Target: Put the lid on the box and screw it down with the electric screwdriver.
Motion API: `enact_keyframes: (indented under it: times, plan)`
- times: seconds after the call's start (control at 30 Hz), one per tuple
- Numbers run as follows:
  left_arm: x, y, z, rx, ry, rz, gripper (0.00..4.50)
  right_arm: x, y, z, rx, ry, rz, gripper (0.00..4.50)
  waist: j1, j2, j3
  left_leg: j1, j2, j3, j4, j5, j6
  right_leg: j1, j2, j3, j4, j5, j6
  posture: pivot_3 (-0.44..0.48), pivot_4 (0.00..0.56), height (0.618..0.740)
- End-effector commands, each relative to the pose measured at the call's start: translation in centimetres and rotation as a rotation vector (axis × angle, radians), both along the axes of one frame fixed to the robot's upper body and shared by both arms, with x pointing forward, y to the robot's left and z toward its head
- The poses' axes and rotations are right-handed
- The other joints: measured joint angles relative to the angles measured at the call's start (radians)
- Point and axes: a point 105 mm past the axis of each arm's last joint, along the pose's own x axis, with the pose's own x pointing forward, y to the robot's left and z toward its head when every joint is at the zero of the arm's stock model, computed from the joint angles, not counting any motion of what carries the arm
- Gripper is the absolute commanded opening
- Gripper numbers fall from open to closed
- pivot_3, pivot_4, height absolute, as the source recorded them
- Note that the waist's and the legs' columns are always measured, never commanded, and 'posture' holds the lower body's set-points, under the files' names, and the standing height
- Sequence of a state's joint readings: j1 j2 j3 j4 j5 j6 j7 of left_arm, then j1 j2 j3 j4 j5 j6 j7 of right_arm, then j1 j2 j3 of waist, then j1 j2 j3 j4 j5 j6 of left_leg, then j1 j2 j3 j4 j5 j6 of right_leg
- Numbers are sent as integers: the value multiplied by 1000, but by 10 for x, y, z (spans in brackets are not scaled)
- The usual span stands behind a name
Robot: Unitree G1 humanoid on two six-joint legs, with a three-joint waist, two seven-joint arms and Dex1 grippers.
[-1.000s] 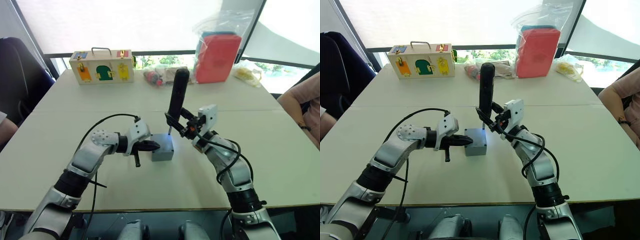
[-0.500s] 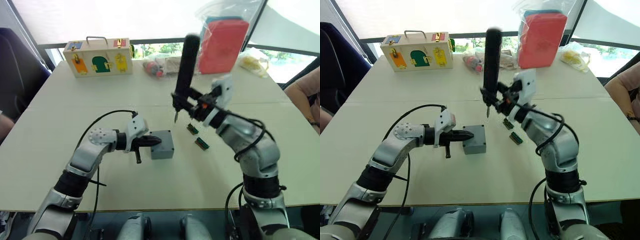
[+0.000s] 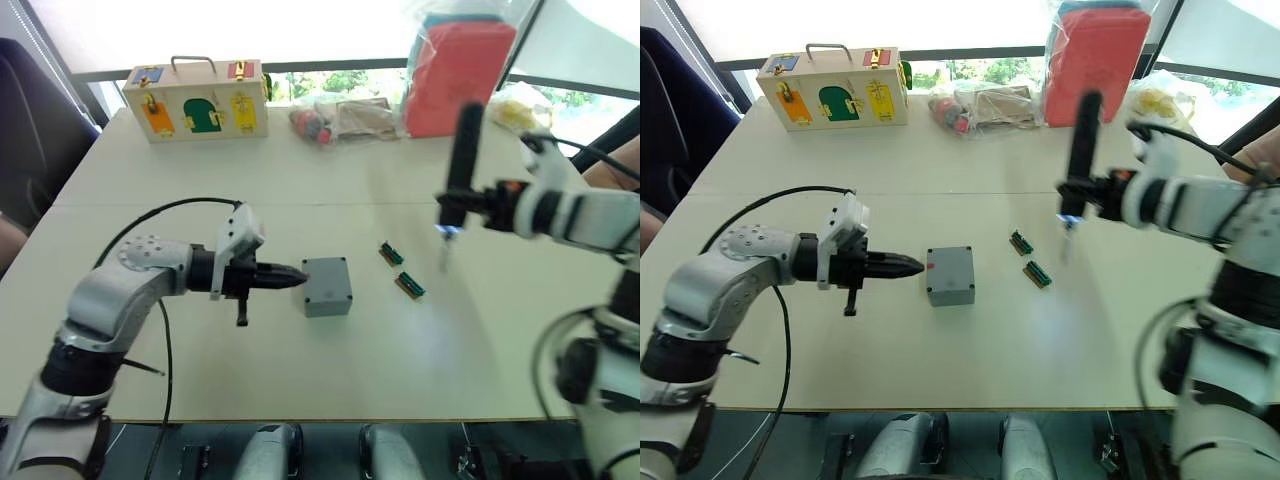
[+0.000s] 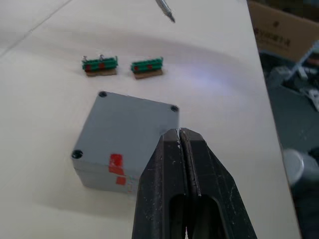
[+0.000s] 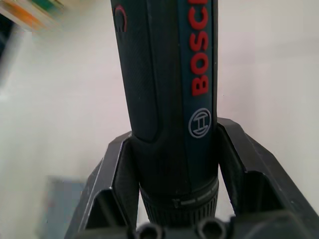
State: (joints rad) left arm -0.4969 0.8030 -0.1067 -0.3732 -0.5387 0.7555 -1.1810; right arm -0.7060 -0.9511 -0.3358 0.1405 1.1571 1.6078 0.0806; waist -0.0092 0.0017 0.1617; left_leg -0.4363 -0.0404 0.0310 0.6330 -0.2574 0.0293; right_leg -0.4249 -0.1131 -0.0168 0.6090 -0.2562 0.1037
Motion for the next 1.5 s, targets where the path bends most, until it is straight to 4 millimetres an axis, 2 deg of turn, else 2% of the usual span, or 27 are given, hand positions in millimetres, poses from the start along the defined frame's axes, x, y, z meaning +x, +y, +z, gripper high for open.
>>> enact_keyframes:
  times: [0.03, 0.27, 0.43, 0.63, 0.7, 0.77, 0.83, 0.87, 0.9, 0.97, 1.07, 1.13, 1.2, 1.23, 1.33, 1.43, 1.5]
  plan:
    - [-10, -6, -11, 47, -22, -61, 0, -16, 1, -12, 41, 118, 64, 1778, -13, 1, 1, 0, 0, 2, 1, 0, 0, 0, 0, 0, 0, 0, 0, 0, 150, 740]
    - [-10, -8, -17, 37, -22, -36, 0, -23, -5, -44, 48, 279, 28, 1778, -23, -1, 10, 0, 5, 5, 16, -2, 9, 1, 4, -1, 10, 3, 5, 0, 150, 740]
    - [-7, -1, -18, 35, -13, 0, 0, -18, -5, -49, 35, 297, 11, 1778, -3, -1, 10, 0, 5, 5, 20, -1, 11, 3, 4, 1, 9, 5, 5, 0, 150, 740]
    - [1, 4, -21, 17, 2, 63, 0, -14, -9, -61, 6, 335, -25, 1778, 2, -1, 10, -5, 4, 5, 21, -2, 12, 0, 4, 0, 7, 8, 12, 0, 150, 740]
    - [3, 7, -21, 1, 16, 88, 0, -14, -10, -63, -7, 344, -31, 2793, 0, -1, 10, -5, 3, 5, 21, -2, 12, 0, 5, 0, 7, 9, 13, 0, 150, 740]
    - [4, 9, -20, -17, 28, 113, 0, -15, -10, -65, -20, 350, -25, 3254, -1, -1, 10, -5, 3, 5, 22, -2, 13, 1, 5, -1, 7, 9, 13, 0, 150, 740]
    - [8, 13, -19, -28, 3, 152, 0, -14, -10, -66, -24, 350, -25, 4026, 1, -1, 10, -5, 4, 3, 26, -2, 13, 3, 5, -1, 8, 9, 13, 0, 150, 740]
    - [12, 16, -18, -37, -13, 184, 0, -13, -9, -65, -19, 342, -26, 4266, 2, -1, 10, -5, 4, 3, 27, -2, 13, 4, 5, -1, 8, 9, 13, 0, 150, 740]
    - [16, 21, -18, -44, -18, 215, 0, -9, -8, -60, -28, 313, -23, 4457, 2, -1, 10, -5, 4, 1, 29, -3, 14, 5, 5, -2, 8, 9, 13, 0, 150, 740]
    - [21, 29, -17, -51, -19, 260, 0, -4, -5, -50, -42, 261, -16, 4457, 1, -2, 10, -5, 4, 1, 30, -3, 14, 7, 3, -3, 7, 10, 12, 0, 150, 740]
    - [30, 41, -14, -54, -35, 339, 0, 14, 0, -13, -179, 30, 40, 4457, 1, -1, 10, -5, 3, 0, 31, -3, 15, 6, 2, -6, 7, 10, 12, 0, 150, 740]
    - [34, 43, -15, -54, -40, 367, 0, 20, 11, 9, -253, -101, 123, 4457, -1, 0, 10, -7, 2, 1, 31, -4, 15, 3, 1, -6, 8, 11, 13, 0, 150, 740]
    - [39, 36, -22, -26, -55, 374, 0, 19, 37, 19, -348, -235, 310, 4457, 0, 0, 10, -7, 2, 1, 30, -3, 15, 3, 2, -6, 8, 11, 14, 0, 150, 740]
    - [42, 32, -27, -11, -66, 375, 0, 12, 55, 16, -358, -261, 420, 4457, 1, 0, 10, -7, 2, 1, 30, -3, 15, 3, 2, -6, 8, 11, 14, 0, 150, 740]
    - [49, 24, -33, 4, -77, 378, 0, -1, 83, 4, -348, -296, 600, 4457, 1, -2, 9, -6, 3, -1, 30, -3, 14, 5, 5, -9, 8, 11, 14, 0, 150, 740]
    - [53, 5, -47, 28, -73, 332, 0, -21, 121, -34, -298, -276, 773, 4457, 6, -3, 9, -6, 3, -2, 32, -3, 14, 7, 2, -9, 9, 11, 14, 0, 150, 740]
    - [55, 1, -52, 38, -70, 324, 0, -24, 131, -44, -272, -276, 790, 4457, 10, -2, 9, -6, 2, -2, 32, -3, 14, 7, 1, -10, 9, 11, 14, 0, 150, 740]
